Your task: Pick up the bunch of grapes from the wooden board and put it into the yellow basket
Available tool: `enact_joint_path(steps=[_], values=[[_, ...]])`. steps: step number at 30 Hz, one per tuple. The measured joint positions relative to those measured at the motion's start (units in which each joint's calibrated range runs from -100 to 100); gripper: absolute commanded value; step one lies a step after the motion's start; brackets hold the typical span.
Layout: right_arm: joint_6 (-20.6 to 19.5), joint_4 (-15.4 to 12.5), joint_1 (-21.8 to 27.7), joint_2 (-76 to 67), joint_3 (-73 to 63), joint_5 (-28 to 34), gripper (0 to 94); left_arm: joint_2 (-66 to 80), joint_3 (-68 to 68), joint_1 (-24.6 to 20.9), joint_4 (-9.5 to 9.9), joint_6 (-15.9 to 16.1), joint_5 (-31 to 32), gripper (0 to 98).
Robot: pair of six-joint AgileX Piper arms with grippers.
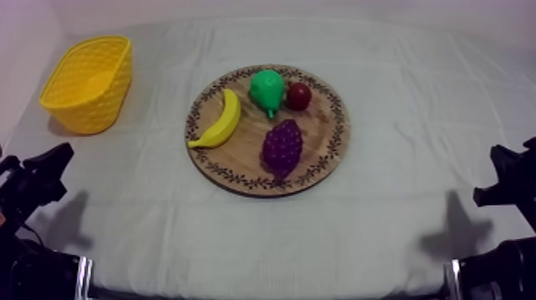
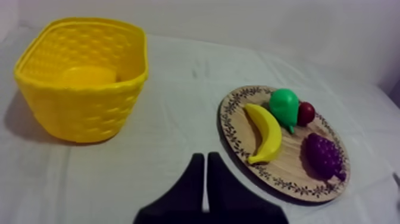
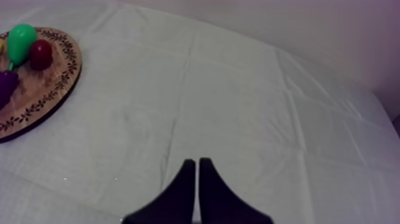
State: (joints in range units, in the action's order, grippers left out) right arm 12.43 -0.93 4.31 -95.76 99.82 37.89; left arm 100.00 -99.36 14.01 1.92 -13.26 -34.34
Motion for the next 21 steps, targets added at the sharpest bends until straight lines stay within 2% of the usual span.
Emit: enact_joint_path(steps=[3,8,14,17,19,21], values=[[0.0,0.0,0.0,0.0,0.0,0.0,0.3,-0.17,0.44,-0.12,0.0,0.29,0.45,0.0],[0.0,0.0,0.0,0.0,0.0,0.0,0.3,-4.46,2.55,2.53,0.87,3.23,1.36,0.0],[0.0,0.0,0.0,0.0,0.0,0.0,0.3,-14.69,9.86,6.0,-0.99,6.8,3.55,0.0],[0.0,0.0,0.0,0.0,0.0,0.0,0.3,-19.88,15.2,7.5,-1.92,7.66,0.38,0.0],[0.0,0.0,0.0,0.0,0.0,0.0,0.3,-23.82,19.34,8.36,-1.92,7.77,-2.76,0.0],[0.0,0.0,0.0,0.0,0.0,0.0,0.3,-27.53,24.32,9.06,-2.82,7.85,-6.86,0.0]])
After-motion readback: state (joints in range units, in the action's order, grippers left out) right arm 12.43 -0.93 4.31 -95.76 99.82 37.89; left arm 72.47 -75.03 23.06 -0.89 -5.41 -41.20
